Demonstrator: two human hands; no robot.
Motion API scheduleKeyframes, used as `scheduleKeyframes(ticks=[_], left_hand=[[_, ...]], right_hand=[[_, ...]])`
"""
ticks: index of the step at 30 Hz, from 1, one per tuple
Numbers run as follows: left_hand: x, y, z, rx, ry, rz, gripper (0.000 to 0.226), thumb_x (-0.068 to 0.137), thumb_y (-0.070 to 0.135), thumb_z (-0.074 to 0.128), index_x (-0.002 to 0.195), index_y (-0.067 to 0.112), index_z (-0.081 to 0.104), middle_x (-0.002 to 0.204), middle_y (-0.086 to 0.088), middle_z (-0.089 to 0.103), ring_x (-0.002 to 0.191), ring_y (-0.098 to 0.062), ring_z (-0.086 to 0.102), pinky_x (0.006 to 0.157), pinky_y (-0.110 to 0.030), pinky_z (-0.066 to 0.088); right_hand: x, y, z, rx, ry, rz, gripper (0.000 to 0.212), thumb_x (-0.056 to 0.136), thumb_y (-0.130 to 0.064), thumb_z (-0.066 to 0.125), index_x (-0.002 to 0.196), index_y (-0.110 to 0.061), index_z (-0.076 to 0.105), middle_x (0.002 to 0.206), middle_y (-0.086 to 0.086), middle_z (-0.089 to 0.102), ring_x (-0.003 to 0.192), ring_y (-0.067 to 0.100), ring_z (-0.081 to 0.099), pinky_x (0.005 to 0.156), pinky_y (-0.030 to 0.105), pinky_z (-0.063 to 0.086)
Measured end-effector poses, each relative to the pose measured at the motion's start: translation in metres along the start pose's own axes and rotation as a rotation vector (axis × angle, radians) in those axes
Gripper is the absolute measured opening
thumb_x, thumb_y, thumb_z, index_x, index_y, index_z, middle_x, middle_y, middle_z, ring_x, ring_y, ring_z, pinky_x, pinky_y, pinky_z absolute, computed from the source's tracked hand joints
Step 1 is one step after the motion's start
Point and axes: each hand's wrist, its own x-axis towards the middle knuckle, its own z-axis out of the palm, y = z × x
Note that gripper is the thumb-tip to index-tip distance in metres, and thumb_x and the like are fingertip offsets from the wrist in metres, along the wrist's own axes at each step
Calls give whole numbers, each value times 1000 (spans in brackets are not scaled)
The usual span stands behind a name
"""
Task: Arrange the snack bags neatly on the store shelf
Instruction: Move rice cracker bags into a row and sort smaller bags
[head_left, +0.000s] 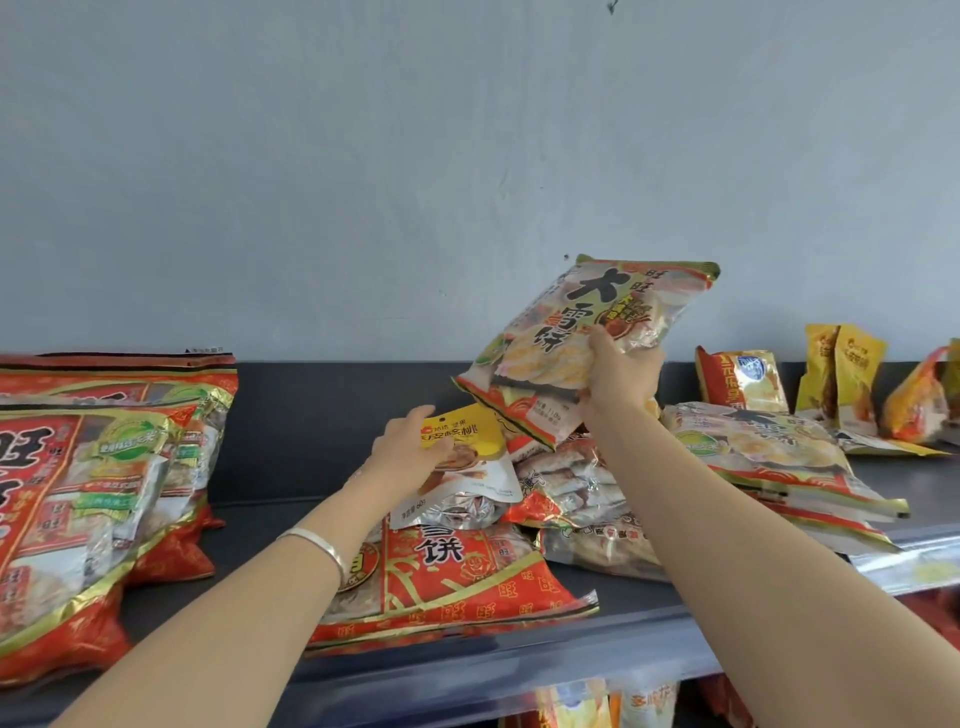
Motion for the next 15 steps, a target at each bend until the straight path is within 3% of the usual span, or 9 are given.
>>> scheduleKeyframes(ticks=[4,7,11,13,15], left_hand=[[-4,6,9,175,-115,77,52,90,47,52,138,28,43,144,-2,39,133,-26,36,108,-43,33],[-2,16,21,258,-192,20,55,86,59,48,133,31,47,138,0,43,131,-24,37,107,-45,33],[6,20,27,178,-1,-260,70,80,68,49,136,26,42,142,-11,39,129,-35,37,106,-46,34],[18,2,28,8,5,-415,92,62,76,63,136,27,40,140,-14,40,126,-37,41,104,-46,37],[38,-22,31,-124,9,-467,113,33,82,74,129,30,47,131,-8,55,114,-30,55,98,-45,45]], right_hand=[[18,5,-21,-50,26,13,62,85,-29,70,134,-14,36,113,2,53,100,22,56,90,41,52],[27,11,-30,-109,17,7,65,85,-31,70,136,-16,34,111,3,52,97,20,50,90,39,51],[40,13,-37,-170,-16,-10,65,85,-33,70,137,-16,34,117,6,54,104,22,52,87,38,50],[45,14,-38,-195,-36,-23,64,84,-34,70,134,-16,36,118,7,57,106,26,57,90,43,52],[48,16,-38,-202,-59,-36,60,84,-33,71,130,-16,37,118,8,59,104,29,60,90,48,53]])
